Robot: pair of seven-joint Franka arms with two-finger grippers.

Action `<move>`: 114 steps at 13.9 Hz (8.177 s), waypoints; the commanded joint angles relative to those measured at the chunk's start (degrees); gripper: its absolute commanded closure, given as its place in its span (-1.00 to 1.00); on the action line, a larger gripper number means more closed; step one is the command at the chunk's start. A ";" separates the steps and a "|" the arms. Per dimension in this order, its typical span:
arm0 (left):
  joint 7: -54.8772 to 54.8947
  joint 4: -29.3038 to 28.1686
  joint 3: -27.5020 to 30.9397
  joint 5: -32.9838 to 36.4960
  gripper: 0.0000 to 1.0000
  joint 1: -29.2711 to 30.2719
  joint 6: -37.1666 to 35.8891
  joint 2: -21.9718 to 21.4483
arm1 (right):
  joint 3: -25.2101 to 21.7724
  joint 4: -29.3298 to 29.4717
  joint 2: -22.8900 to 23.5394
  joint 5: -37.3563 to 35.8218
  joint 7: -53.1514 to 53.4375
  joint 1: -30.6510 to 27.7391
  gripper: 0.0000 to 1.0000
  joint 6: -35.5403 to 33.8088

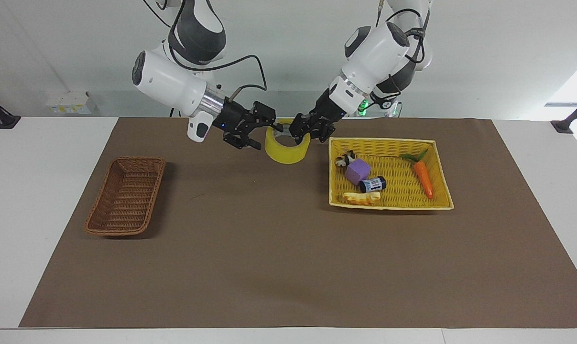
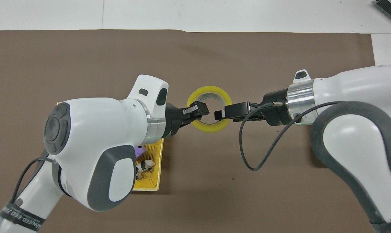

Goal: Move tape to another basket

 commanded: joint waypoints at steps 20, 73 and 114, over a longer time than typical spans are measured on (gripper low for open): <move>-3.57 2.71 1.52 4.47 -1.00 6.60 -9.35 -5.54 | -1.09 1.64 -1.35 -8.40 1.51 -14.02 1.00 -7.96; 38.98 17.57 1.25 33.59 -1.00 31.04 -46.80 -5.01 | -3.29 8.75 3.06 -51.55 13.87 -16.44 -1.00 -8.07; 38.98 17.57 1.25 33.59 -1.00 31.04 -46.89 -5.01 | -2.15 9.72 -10.05 -51.55 6.89 -13.52 -1.00 -23.72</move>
